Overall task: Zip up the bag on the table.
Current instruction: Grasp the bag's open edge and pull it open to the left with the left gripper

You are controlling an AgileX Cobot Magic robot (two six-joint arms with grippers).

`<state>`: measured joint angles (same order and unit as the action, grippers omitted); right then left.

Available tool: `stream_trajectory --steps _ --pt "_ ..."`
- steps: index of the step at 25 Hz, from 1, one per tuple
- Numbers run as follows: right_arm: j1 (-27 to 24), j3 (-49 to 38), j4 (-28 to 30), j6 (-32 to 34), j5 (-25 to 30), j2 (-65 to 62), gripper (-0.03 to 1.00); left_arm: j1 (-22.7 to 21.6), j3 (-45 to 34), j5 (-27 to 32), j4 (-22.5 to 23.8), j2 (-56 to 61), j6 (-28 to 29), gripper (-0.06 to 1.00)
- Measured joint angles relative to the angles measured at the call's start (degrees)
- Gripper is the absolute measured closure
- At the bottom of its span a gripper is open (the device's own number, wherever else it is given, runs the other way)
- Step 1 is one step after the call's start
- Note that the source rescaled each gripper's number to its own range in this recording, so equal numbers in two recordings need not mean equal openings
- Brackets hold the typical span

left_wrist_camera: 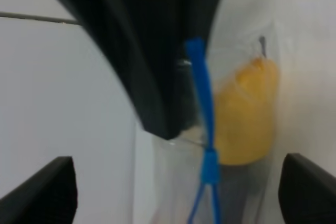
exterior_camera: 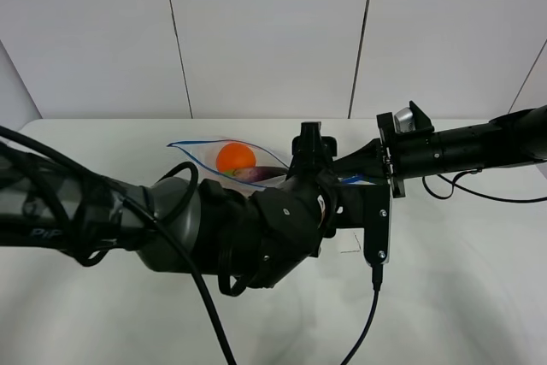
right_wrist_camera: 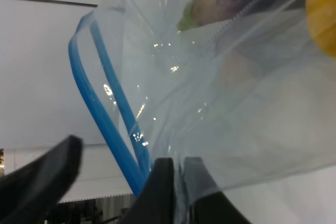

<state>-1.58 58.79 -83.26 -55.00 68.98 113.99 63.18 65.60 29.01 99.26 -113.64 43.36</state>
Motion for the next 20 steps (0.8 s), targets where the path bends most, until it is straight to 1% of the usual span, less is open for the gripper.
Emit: stream_trajectory --steps 4,6,7,12,14,20 --pt "0.0 0.0 0.15 0.0 0.0 0.0 0.97 -0.24 0.3 0.06 0.0 -0.07 0.05 0.11" --pt "0.0 0.0 0.15 0.0 0.0 0.0 0.97 -0.29 0.67 0.43 0.05 -0.07 0.05 0.13" --pt "0.0 0.0 0.15 0.0 0.0 0.0 0.97 -0.29 0.68 0.48 0.17 -0.07 0.05 0.17" --pt "0.0 0.0 0.15 0.0 0.0 0.0 0.97 -0.29 0.68 0.35 0.17 -0.07 0.05 0.4" --pt "0.0 0.0 0.15 0.0 0.0 0.0 0.97 -0.29 0.68 -0.12 0.17 -0.07 0.05 0.44" --pt "0.0 0.0 0.15 0.0 0.0 0.0 0.97 -0.68 0.68 -1.09 0.17 -0.07 0.05 0.51"
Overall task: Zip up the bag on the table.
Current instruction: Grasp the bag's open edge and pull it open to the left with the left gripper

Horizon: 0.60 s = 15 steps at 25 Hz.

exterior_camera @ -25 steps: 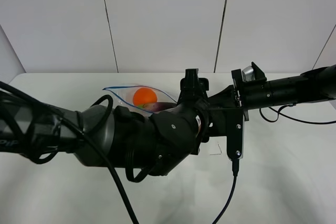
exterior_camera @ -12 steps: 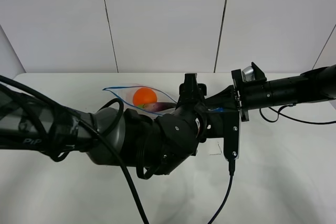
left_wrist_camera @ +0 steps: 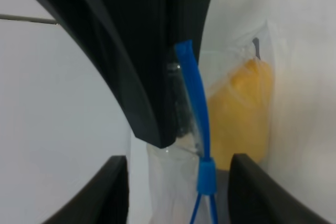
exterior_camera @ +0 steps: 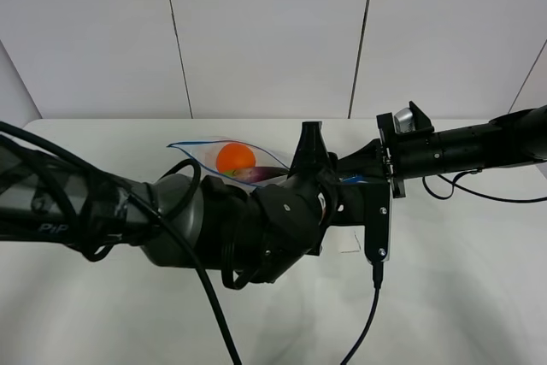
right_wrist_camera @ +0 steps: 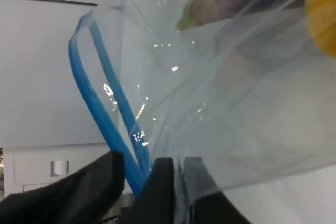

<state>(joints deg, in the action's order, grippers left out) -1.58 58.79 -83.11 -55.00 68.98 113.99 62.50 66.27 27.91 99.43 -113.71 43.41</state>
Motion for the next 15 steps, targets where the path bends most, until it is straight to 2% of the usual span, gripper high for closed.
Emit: stream_trajectory --steps 15 --pt "0.0 0.0 0.0 0.0 0.0 0.0 0.97 -0.07 0.0 -0.19 0.0 0.0 0.0 0.53"
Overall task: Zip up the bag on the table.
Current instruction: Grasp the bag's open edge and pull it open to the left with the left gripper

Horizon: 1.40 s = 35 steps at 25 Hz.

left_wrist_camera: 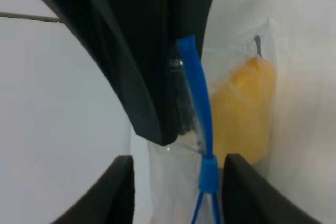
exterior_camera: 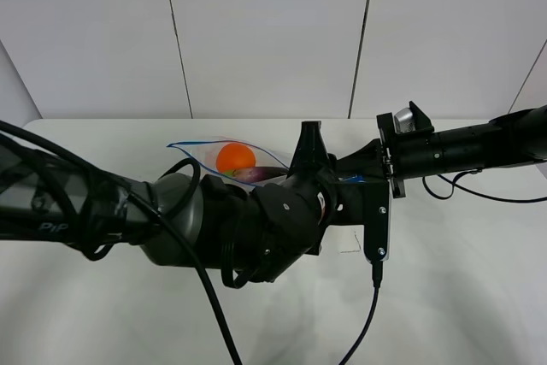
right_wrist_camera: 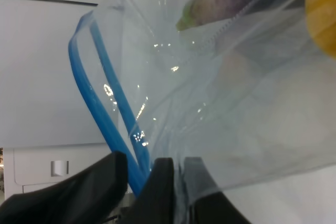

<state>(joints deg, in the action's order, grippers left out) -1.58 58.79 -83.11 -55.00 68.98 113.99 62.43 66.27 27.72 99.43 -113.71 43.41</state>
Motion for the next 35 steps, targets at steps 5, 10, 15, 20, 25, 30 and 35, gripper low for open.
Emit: stream_trajectory --steps 5,10,15,20,25,30,35 --pt "0.0 0.0 0.0 0.0 0.0 0.0 0.97 0.0 0.0 -0.52 0.0 0.0 0.0 0.53" --pt "0.0 0.0 0.0 0.0 0.0 0.0 0.97 0.0 0.0 -0.9 0.0 0.0 0.0 0.53" --pt "0.0 0.0 0.0 0.0 0.0 0.0 0.97 0.18 0.0 -0.94 0.0 0.0 0.04 0.54" --pt "0.0 0.0 0.0 0.0 0.0 0.0 0.97 0.18 0.0 -0.94 0.0 0.0 0.04 0.69" --pt "0.0 0.0 0.0 0.0 0.0 0.0 0.97 0.18 0.0 -1.33 0.0 0.0 0.04 0.74" --pt "0.0 0.0 0.0 0.0 0.0 0.0 0.97 0.18 0.0 -1.33 0.0 0.0 0.04 0.75" --pt "0.0 0.0 -0.17 0.0 0.0 0.0 0.97 0.18 0.0 -1.33 0.0 0.0 0.04 0.89"
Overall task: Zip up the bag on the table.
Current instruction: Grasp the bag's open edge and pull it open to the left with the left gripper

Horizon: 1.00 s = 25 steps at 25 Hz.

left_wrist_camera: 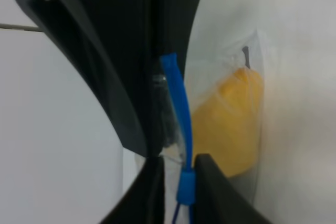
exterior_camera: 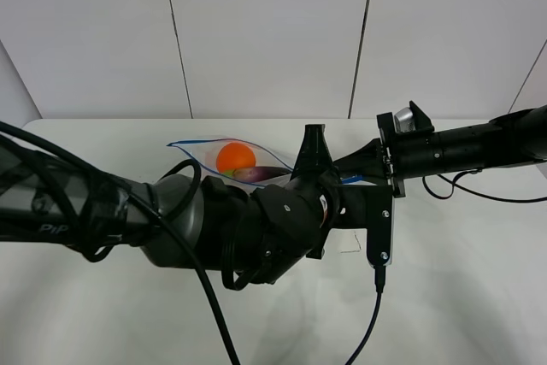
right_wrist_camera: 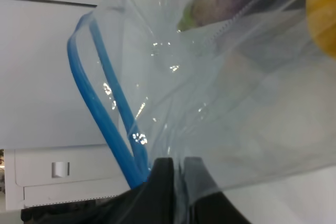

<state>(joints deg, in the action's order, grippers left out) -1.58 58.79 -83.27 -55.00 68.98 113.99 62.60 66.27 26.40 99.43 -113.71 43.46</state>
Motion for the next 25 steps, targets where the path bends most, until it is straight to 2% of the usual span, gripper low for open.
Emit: stream_trajectory --steps 5,17,21,25 --pt "0.0 0.18 -0.05 0.0 0.0 0.0 0.97 0.0 0.0 -0.02 0.0 0.0 0.0 0.94" --pt "0.0 0.18 0.05 0.0 0.0 0.0 0.97 0.0 0.0 -0.02 0.0 0.0 -0.19 0.94" --pt "0.0 0.37 0.18 0.0 0.0 0.0 0.97 -0.65 0.0 -0.02 -0.7 0.0 -3.46 0.94" --pt "0.0 0.37 0.18 0.0 -0.47 0.0 0.97 -1.67 0.04 0.09 -3.29 0.0 -7.88 0.94"
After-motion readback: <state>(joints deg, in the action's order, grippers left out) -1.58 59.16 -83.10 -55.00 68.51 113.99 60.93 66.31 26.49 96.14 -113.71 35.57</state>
